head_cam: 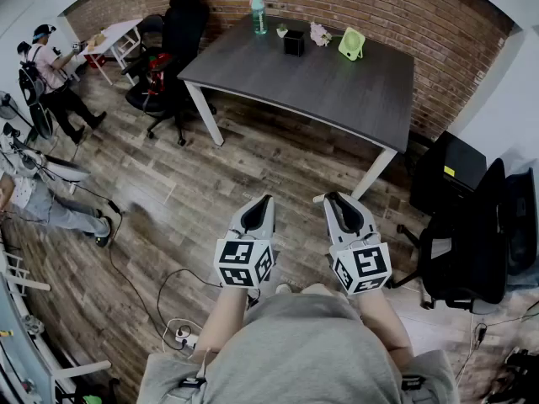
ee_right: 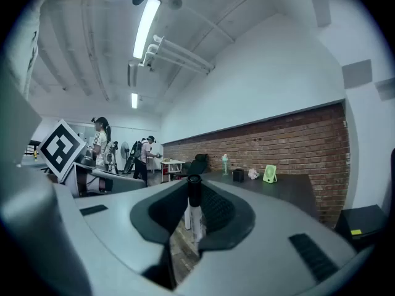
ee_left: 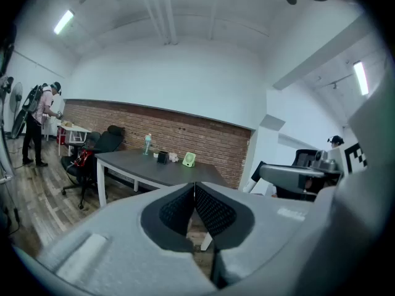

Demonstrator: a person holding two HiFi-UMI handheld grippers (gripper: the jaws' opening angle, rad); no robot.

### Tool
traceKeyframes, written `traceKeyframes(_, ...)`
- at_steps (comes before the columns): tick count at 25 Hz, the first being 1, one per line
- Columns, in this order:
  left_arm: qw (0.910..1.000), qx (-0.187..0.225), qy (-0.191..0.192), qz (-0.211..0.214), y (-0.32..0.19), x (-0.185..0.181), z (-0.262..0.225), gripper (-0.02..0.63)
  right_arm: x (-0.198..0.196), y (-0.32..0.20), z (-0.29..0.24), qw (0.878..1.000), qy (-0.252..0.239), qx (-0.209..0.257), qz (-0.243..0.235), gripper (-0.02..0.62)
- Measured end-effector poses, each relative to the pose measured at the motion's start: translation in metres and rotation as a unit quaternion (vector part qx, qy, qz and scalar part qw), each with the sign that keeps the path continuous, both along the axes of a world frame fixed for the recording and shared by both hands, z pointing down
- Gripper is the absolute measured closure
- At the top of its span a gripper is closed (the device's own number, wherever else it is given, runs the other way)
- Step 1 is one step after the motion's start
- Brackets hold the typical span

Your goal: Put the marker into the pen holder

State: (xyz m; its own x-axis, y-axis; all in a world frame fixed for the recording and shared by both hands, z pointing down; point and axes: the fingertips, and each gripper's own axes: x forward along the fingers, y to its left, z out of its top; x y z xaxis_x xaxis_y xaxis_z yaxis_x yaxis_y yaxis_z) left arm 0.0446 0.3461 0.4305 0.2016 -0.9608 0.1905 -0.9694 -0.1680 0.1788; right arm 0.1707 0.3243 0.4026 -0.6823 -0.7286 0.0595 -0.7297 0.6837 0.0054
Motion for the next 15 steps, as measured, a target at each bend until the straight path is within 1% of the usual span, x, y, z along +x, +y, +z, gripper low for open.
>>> traceKeyframes(7, 0.9999, 0.003, -0.012, 0.003, 0.015, 0.007, -0.001, 0.586, 0.001, 0.013, 0.006, 1.000, 0.005, -0.003, -0.004, 0.529)
traceKeyframes(15, 0.9999, 0.004, -0.013, 0.004, 0.016, -0.004, -0.001, 0.586, -0.009, 0.014, 0.004, 1.000, 0.005, 0.005, -0.005, 0.529)
